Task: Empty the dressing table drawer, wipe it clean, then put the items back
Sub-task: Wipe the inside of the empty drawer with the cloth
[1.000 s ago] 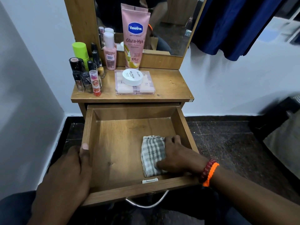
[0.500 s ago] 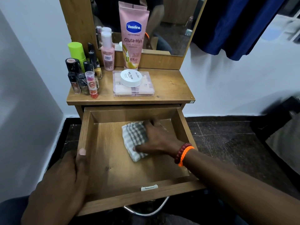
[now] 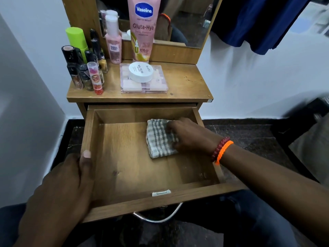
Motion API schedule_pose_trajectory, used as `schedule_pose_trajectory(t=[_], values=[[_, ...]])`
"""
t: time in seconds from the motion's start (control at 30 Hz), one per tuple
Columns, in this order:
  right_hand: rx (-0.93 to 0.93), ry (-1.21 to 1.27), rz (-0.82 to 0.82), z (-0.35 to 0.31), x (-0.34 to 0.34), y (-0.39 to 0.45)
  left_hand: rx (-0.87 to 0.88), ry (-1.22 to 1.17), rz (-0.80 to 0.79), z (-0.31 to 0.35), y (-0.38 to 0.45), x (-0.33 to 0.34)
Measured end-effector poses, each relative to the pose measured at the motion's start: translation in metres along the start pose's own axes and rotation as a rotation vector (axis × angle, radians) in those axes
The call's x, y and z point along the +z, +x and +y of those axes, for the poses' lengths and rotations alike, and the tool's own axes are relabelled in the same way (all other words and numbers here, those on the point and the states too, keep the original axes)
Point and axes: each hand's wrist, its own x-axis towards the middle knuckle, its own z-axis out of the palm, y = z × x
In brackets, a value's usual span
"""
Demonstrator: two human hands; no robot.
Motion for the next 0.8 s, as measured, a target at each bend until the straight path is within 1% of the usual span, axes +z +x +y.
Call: schedule_pose_trajectory(t=[0.03, 0.13, 0.27, 0.3, 0.37, 0.43, 0.53, 0.6, 0.8], values=[[-0.023, -0.013, -0.036, 0.002, -0.002, -0.002, 0.001, 0.005, -0.009, 0.0, -0.001, -0.001], [-0.064, -0.094, -0.074, 0.003, -0.008, -0.016, -0.003, 0.021, -0.021, 0.0, -0.001, -0.002], [-0.054, -0.079, -0.251, -0.001, 0.006, -0.043, -0.009, 0.018, -0.01, 0.002, -0.003, -0.002], [-0.058, -0.093, -0.271, -0.001, 0.012, -0.049, -0.006, 0.015, -0.014, 0.002, -0.003, -0.002], [-0.068, -0.122, -0.248, 0.001, 0.019, -0.056, -0.008, -0.016, -0.039, 0.003, -0.003, -0.003], [-0.101, -0.137, -0.202, 0.001, 0.017, -0.059, -0.029, -0.102, -0.061, 0.007, -0.003, -0.005], [-0.14, -0.136, -0.253, -0.007, 0.007, -0.057, -0.113, -0.247, -0.1, 0.006, -0.001, -0.009], [-0.174, -0.125, -0.272, -0.013, 0.008, -0.053, -0.119, -0.271, -0.13, 0.001, 0.002, -0.01], [-0.261, 0.078, -0.299, -0.058, 0.009, -0.031, -0.132, -0.292, -0.152, -0.013, 0.007, -0.011]])
